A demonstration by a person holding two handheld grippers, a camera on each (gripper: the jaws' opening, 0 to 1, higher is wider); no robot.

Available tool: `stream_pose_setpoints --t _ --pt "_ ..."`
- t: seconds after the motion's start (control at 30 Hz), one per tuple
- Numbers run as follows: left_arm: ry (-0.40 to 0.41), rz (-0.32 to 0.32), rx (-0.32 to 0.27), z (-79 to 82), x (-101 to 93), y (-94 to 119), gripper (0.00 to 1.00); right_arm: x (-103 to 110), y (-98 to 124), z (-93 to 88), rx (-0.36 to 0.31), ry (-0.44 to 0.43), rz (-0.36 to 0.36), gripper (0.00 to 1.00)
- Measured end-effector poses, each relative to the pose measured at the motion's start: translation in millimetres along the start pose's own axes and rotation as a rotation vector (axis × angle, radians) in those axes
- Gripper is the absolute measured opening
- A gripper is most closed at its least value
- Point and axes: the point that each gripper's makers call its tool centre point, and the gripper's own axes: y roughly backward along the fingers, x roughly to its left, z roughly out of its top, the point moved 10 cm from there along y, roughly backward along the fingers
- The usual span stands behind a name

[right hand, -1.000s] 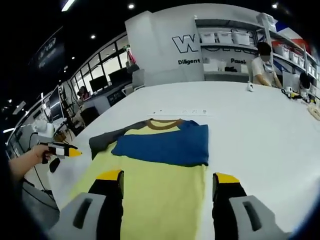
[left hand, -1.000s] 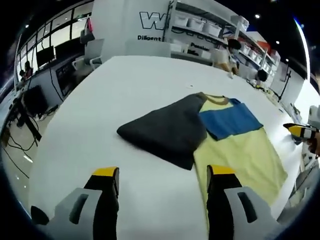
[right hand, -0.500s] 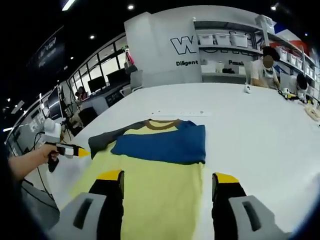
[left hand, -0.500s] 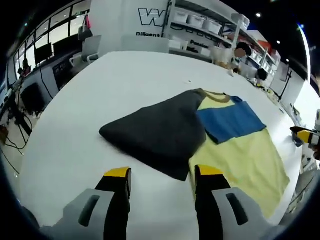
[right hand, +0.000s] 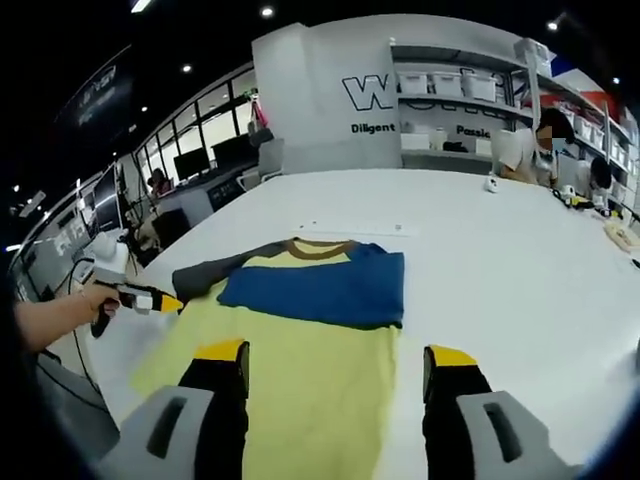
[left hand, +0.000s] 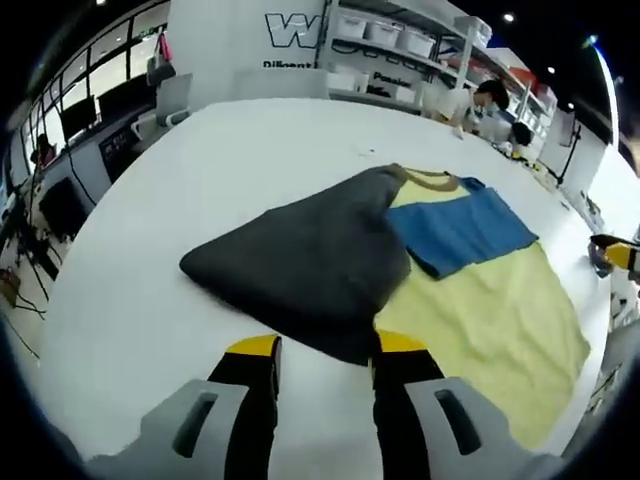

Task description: Fold the garment on the visible template until the final outline fits inside the template.

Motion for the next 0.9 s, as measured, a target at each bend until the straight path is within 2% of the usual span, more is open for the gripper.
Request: stream_pose_setpoints --t 0.17,0.33,0.5,0.6,0.67,0.8,0.9 --pt "-0.056 0.029 0.006 -0.1 0.5 -1.6 0.19 -2.1 1.6 -0.3 -0.007 -0.005 -0.006 0.68" --pt "-0.1 0.054 0.01 2.1 -0.8 -4.9 0.19 -1.5 2.4 -0.1 -0.01 -0.007 -0.002 0.68" --pt "-0.172 0.046 0.009 2.2 -5.4 -4.6 0.13 -2.3 2.6 1.0 -0.013 -0.009 -0.001 0.68" --pt "-0.15 0.033 0.001 1.4 -4.9 -4.8 0.08 -1.8 2.7 1.1 -0.015 -0.01 -0.001 0.68" --pt "-0.085 0.024 -0.013 0.0 -1.8 -4.9 0.07 -2.3 3.0 1.7 -0.018 -0.013 0.002 0.68" --pt "-0.107 0.027 -0.018 0.0 0.7 -4.5 0.01 -1.3 4.1 1.6 -0.017 -0.014 0.004 0.68" --pt "-0.091 0.021 -0.013 1.0 2.7 -4.9 0.01 -0.8 5.0 0.9 -0.015 -0.017 0.004 0.68"
